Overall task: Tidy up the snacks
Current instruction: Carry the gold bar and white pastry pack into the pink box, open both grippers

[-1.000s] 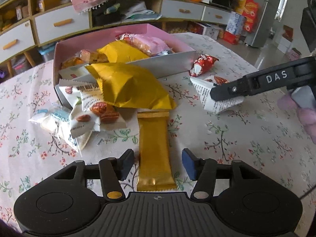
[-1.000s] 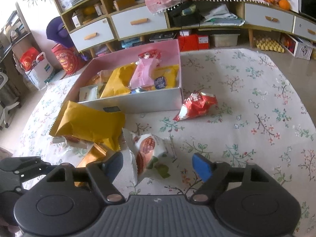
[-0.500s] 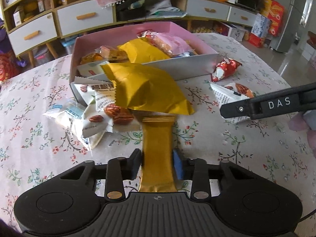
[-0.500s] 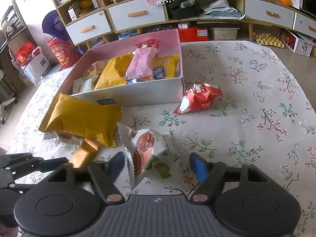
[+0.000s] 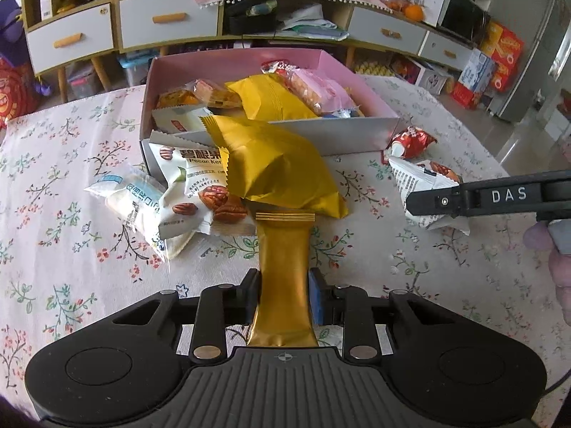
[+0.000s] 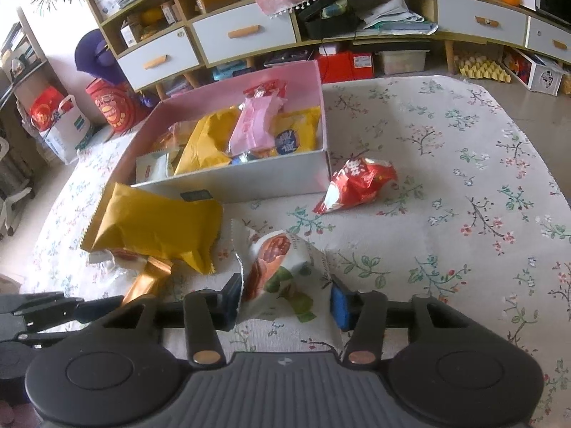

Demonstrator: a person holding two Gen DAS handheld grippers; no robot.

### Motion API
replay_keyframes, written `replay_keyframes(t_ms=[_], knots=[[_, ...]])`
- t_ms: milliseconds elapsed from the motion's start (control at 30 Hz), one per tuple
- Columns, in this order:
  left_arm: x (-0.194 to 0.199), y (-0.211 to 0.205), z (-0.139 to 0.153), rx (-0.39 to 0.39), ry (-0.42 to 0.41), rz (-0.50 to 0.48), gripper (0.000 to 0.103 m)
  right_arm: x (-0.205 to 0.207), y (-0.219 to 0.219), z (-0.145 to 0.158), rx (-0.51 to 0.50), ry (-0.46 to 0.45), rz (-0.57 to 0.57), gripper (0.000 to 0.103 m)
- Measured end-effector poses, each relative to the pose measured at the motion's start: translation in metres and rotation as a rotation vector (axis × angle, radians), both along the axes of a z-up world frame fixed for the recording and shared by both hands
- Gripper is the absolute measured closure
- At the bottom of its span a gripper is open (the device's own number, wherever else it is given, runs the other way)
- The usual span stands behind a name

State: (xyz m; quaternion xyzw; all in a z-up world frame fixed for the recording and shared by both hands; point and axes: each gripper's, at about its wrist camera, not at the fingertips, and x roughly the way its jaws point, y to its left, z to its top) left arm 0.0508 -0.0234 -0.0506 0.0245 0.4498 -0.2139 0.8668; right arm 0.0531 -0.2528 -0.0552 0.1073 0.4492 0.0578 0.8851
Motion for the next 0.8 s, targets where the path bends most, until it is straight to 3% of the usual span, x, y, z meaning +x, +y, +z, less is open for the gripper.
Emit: replay_keyframes(t_ms=[700,800], knots=[[-0.017,-0.012,0.056,-0.12,-0.083,0.01,0.077,0.012,-0.021,0.04,0.15,-0.067,-0.098,0.07],[-0.006,-0.01,0.062,-0.116,-0.091,0.033,0.077,0.025,-0.026,0.045,0.227,-0.052,-0.134,0.07]])
